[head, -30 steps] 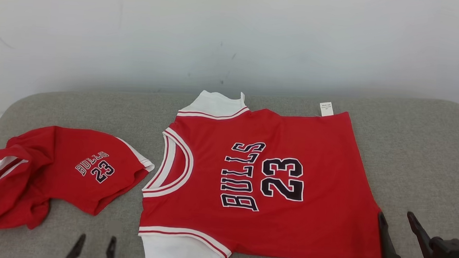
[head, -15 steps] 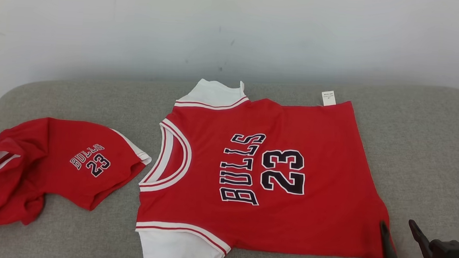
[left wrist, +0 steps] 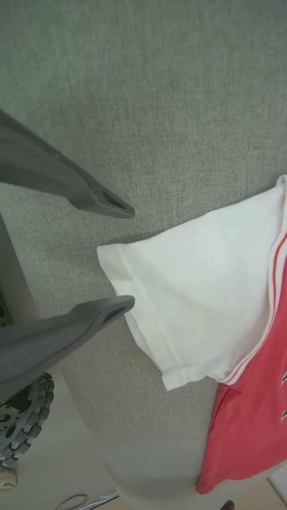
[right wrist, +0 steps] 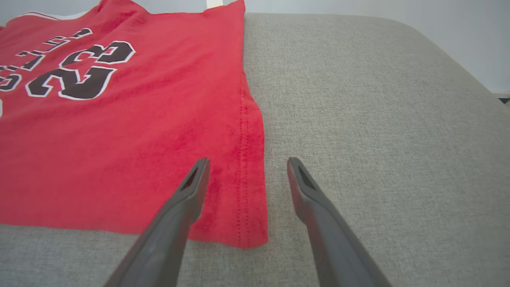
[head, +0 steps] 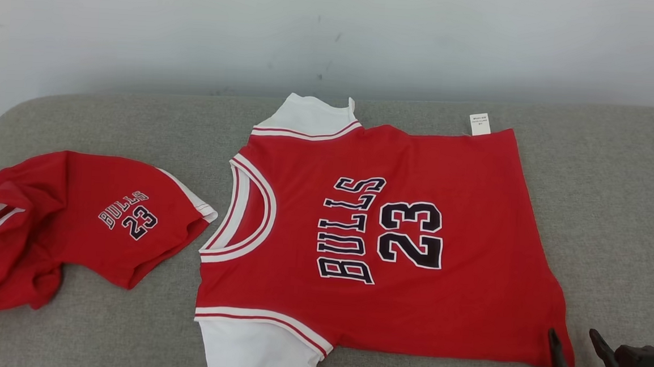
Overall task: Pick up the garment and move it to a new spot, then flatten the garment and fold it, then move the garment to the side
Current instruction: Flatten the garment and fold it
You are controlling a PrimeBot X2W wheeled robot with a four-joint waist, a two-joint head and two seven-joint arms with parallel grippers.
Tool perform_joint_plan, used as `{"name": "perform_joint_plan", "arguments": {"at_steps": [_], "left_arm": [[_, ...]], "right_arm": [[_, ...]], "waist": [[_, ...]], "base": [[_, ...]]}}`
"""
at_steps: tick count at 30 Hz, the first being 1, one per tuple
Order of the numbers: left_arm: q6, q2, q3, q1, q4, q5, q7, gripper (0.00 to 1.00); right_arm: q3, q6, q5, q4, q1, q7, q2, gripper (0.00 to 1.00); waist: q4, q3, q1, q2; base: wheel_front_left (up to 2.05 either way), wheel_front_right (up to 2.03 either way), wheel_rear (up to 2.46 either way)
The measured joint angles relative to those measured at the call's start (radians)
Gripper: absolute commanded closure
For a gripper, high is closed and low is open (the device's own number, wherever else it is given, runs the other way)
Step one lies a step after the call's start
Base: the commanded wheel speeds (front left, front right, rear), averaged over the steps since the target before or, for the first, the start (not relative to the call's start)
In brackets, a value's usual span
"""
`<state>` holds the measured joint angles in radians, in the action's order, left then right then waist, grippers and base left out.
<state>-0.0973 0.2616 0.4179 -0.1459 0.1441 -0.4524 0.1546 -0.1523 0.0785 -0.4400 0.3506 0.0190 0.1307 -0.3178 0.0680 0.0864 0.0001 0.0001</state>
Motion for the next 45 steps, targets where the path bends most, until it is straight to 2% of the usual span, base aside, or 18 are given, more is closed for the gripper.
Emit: {"name": "perform_joint_plan", "arguments": {"at_steps": [12, 13, 14, 16, 17, 19, 20, 21, 22, 23, 25, 26, 27, 37, 38, 39, 40, 45], "left_arm": [[-0.010, 0.003, 0.014, -0.010, -0.030, -0.073, 0.103, 0.01], [-0.010, 0.003, 0.017, -0.012, -0.030, -0.078, 0.113, 0.13], [-0.010, 0.001, 0.018, -0.013, -0.031, -0.086, 0.119, 0.18], [-0.010, -0.002, 0.018, -0.013, -0.033, -0.095, 0.131, 0.20], [-0.010, -0.001, 0.019, -0.013, -0.033, -0.095, 0.139, 0.27], [-0.010, -0.002, 0.019, -0.013, -0.032, -0.106, 0.148, 0.24], [-0.017, -0.002, 0.019, -0.012, -0.029, -0.127, 0.158, 0.26], [-0.017, -0.004, 0.019, -0.010, -0.027, -0.130, 0.162, 0.42], [-0.017, -0.007, 0.019, -0.008, -0.024, -0.134, 0.163, 0.55], [-0.017, -0.010, 0.019, -0.007, -0.023, -0.141, 0.163, 0.64], [-0.017, -0.015, 0.018, -0.001, -0.018, -0.151, 0.164, 0.71], [-0.017, -0.016, 0.021, 0.006, -0.014, -0.151, 0.167, 0.82], [-0.018, -0.016, 0.020, 0.011, -0.013, -0.152, 0.167, 1.00], [-0.019, -0.005, 0.021, 0.014, -0.006, -0.156, 0.167, 0.99], [-0.018, -0.004, 0.021, 0.014, -0.006, -0.154, 0.167, 0.66], [-0.017, 0.000, 0.021, 0.014, -0.006, -0.149, 0.167, 0.10], [-0.017, 0.004, 0.020, 0.013, -0.006, -0.143, 0.167, 0.00], [-0.012, 0.004, 0.016, 0.013, -0.022, -0.142, 0.157, 0.00]], "right_arm": [[-0.007, 0.009, -0.007, 0.028, 0.001, -0.062, -0.003, 0.00], [-0.008, 0.009, -0.007, 0.032, 0.001, -0.068, -0.003, 0.00], [-0.007, 0.009, -0.007, 0.036, 0.001, -0.071, -0.003, 0.00], [-0.009, 0.009, -0.008, 0.040, 0.000, -0.083, -0.002, 0.00], [-0.010, 0.009, -0.009, 0.043, 0.000, -0.089, -0.002, 0.00], [-0.012, 0.009, -0.009, 0.047, -0.002, -0.097, 0.000, 0.00], [-0.017, 0.009, -0.010, 0.052, -0.007, -0.105, 0.004, 0.00], [-0.019, 0.009, -0.012, 0.053, -0.008, -0.107, 0.006, 0.00], [-0.020, 0.009, -0.017, 0.054, -0.009, -0.113, 0.008, 0.09], [-0.021, 0.009, -0.020, 0.057, -0.010, -0.115, 0.009, 0.58], [-0.025, 0.008, -0.025, 0.060, -0.012, -0.122, 0.010, 0.82], [-0.026, 0.008, -0.025, 0.061, -0.013, -0.123, 0.010, 1.00], [-0.028, 0.008, -0.026, 0.062, -0.014, -0.124, 0.011, 1.00], [-0.030, 0.001, -0.026, 0.072, -0.024, -0.140, 0.012, 1.00], [-0.030, 0.000, -0.027, 0.072, -0.024, -0.140, 0.012, 1.00], [-0.030, 0.000, -0.027, 0.073, -0.024, -0.140, 0.012, 1.00], [-0.030, 0.000, -0.028, 0.074, -0.024, -0.140, 0.012, 1.00], [-0.029, -0.004, -0.034, 0.080, -0.024, -0.140, 0.012, 1.00]], "waist": [[0.009, 0.014, 0.0000, 0.0000], [0.010, 0.015, 0.0000, 0.0000], [0.011, 0.016, 0.0000, 0.0000], [0.013, 0.018, 0.0000, 0.0000], [0.014, 0.018, 0.0000, 0.0000], [0.017, 0.020, 0.0000, 0.0000], [0.019, 0.020, 0.0000, 0.0000], [0.020, 0.021, 0.0000, 0.0000], [0.021, 0.021, 0.0000, 0.0000], [0.022, 0.021, -0.0001, 0.0000], [0.024, 0.020, -0.0002, -0.0001], [0.024, 0.020, -0.0003, -0.0001], [0.024, 0.020, -0.0002, 0.0000], [0.022, 0.012, -0.0002, 0.0000], [0.022, 0.011, -0.0002, 0.0000], [0.022, 0.010, -0.0002, -0.0001], [0.022, 0.009, -0.0002, 0.0000], [0.024, 0.005, -0.0002, 0.0000]], "base": [[0.00, 0.00, 0.00], [0.00, 0.00, 0.00], [0.00, 0.00, 0.00], [0.00, 0.00, 0.00], [0.00, 0.00, 0.00], [0.00, 0.00, 0.00], [0.00, 0.00, 0.00], [0.00, 0.00, 0.00], [0.00, 0.00, 0.00], [0.00, 0.00, 0.00], [0.00, 0.00, 0.00], [0.00, 0.00, 0.00], [0.00, 0.00, 0.00], [0.00, 0.00, 0.00], [0.00, 0.00, 0.00], [0.00, 0.00, 0.00], [0.00, 0.00, 0.00], [0.00, 0.00, 0.00]]}}
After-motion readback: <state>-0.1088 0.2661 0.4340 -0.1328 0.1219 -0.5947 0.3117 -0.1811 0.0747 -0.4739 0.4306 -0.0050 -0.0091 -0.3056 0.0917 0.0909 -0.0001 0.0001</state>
